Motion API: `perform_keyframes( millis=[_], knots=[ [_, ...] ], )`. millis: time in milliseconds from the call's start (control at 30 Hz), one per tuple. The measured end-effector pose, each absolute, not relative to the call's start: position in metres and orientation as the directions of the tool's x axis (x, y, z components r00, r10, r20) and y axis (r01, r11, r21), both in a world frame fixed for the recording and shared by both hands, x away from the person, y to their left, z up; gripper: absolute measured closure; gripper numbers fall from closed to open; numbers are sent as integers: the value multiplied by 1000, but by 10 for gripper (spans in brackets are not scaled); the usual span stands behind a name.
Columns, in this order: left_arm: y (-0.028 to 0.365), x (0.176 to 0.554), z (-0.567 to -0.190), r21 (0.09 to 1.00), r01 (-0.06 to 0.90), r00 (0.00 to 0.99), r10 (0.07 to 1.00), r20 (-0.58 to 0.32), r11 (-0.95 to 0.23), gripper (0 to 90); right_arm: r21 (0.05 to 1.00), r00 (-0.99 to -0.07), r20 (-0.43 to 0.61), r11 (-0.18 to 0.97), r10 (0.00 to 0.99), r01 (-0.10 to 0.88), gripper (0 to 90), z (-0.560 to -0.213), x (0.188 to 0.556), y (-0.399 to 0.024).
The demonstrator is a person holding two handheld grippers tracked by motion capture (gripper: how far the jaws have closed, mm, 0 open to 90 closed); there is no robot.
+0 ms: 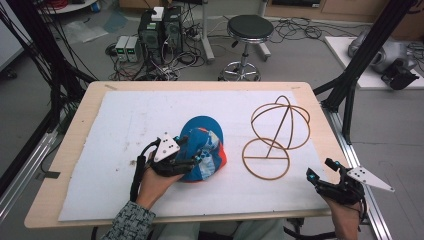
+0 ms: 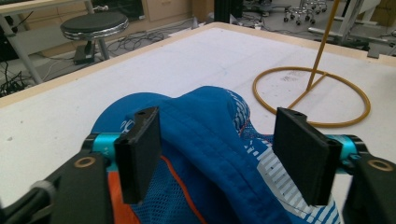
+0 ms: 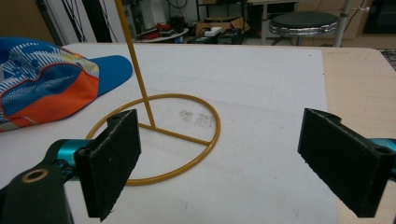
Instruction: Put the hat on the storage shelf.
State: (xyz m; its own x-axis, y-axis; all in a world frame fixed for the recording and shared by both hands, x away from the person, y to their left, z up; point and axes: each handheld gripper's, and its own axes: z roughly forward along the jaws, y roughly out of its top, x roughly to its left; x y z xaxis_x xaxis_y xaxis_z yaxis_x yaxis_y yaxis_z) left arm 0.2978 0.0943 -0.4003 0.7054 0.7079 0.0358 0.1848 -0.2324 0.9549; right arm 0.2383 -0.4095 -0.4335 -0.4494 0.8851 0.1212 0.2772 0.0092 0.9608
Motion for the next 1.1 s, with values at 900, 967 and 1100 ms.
perform_keyframes(
  millis=[900,967,1100],
  knots=[
    [82,309,-387,939,160,726,681,97,-304,880,962,-450,134,-6,883,274,123,-433,241,-412],
    [83,312,-382,940,166,726,682,87,-297,883,961,-452,138,-8,881,277,123,-433,241,-411],
    [84,317,-371,948,184,716,696,51,-258,884,960,-451,141,-10,882,280,123,-433,241,-411]
  ],
)
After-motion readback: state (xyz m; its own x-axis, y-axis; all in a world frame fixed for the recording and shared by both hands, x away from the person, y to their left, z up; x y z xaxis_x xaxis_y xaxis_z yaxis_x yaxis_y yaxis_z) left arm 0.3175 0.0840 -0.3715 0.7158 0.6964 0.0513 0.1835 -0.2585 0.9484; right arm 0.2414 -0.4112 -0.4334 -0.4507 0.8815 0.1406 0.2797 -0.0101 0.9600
